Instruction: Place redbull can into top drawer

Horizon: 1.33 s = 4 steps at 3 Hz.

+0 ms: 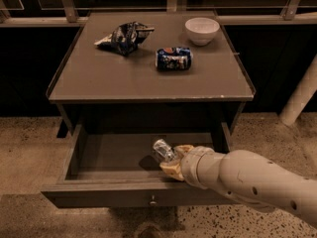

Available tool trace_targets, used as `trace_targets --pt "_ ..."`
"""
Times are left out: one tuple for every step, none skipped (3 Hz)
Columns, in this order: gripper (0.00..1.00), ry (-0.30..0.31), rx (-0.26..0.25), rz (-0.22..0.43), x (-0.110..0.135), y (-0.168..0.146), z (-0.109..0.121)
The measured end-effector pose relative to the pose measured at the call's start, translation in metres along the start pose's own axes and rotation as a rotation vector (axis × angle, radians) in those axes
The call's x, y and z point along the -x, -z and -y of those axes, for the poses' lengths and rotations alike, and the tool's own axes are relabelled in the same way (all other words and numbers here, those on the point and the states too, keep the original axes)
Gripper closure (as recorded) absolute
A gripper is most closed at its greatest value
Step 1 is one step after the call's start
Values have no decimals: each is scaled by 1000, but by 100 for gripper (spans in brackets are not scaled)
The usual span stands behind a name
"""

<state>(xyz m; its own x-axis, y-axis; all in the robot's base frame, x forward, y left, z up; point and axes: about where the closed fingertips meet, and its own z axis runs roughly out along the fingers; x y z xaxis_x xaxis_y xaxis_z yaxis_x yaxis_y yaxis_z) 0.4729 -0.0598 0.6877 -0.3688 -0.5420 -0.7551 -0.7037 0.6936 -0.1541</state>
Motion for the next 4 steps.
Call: trace_targets --pt "81 0 0 0 0 0 0" --pt "58 0 0 0 0 0 0" --pt "35 0 0 0 0 0 0" --pt "12 0 0 0 0 0 0"
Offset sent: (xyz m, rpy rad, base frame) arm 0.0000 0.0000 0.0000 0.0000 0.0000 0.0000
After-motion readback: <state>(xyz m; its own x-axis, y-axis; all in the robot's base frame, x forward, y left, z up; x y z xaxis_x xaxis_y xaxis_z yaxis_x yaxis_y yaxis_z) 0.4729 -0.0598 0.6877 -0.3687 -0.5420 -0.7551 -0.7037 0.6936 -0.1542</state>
